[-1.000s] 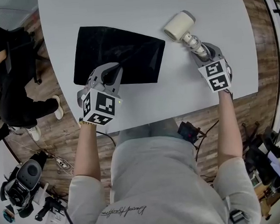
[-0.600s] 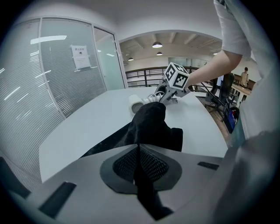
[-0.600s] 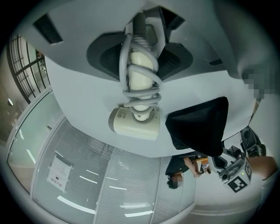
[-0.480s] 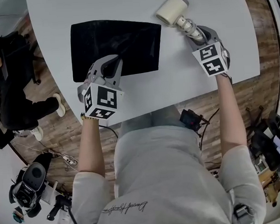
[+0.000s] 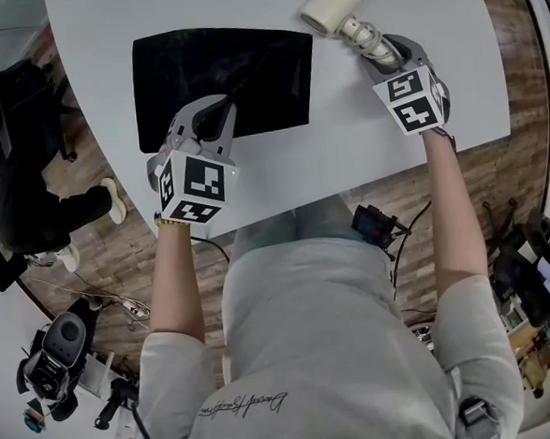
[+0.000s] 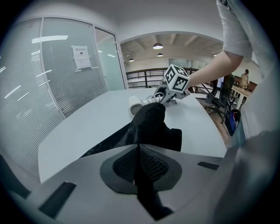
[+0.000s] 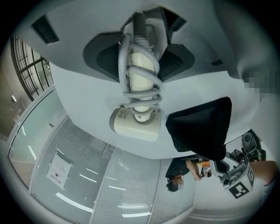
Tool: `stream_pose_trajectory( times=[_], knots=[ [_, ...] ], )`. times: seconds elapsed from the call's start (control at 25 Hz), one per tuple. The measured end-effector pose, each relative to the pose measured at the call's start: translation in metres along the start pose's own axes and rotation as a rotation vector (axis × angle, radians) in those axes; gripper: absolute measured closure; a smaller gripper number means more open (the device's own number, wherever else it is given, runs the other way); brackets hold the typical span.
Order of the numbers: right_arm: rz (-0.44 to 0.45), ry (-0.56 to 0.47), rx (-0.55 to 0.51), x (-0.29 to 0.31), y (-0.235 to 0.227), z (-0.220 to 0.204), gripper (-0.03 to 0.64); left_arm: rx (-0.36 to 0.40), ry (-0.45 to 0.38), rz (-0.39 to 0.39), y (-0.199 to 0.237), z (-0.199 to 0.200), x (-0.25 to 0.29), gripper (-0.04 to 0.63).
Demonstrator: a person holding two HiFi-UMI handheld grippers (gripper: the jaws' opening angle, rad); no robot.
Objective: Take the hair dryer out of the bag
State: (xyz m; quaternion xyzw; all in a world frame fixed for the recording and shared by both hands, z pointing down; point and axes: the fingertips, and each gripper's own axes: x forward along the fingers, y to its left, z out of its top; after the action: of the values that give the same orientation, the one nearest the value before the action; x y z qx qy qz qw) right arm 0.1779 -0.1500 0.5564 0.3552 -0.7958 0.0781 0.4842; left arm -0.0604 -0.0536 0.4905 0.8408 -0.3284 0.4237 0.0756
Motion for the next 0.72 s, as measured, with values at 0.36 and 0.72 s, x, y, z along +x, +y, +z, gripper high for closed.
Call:
stream_pose_trajectory(
  times=[0.36,0.72],
  knots=[
    [-0.004,-0.027,0.013,-0.010,-0.005,-0.002,0.333,-0.007,0.002,0.002,-0.005,0.004,0.003,0.574],
    [0.021,-0.097,0.075,-0.024,0.001,0.018,0.321,-0.031,-0.009,-0.027,0.002,-0.007,0.008,0.572]
  ],
)
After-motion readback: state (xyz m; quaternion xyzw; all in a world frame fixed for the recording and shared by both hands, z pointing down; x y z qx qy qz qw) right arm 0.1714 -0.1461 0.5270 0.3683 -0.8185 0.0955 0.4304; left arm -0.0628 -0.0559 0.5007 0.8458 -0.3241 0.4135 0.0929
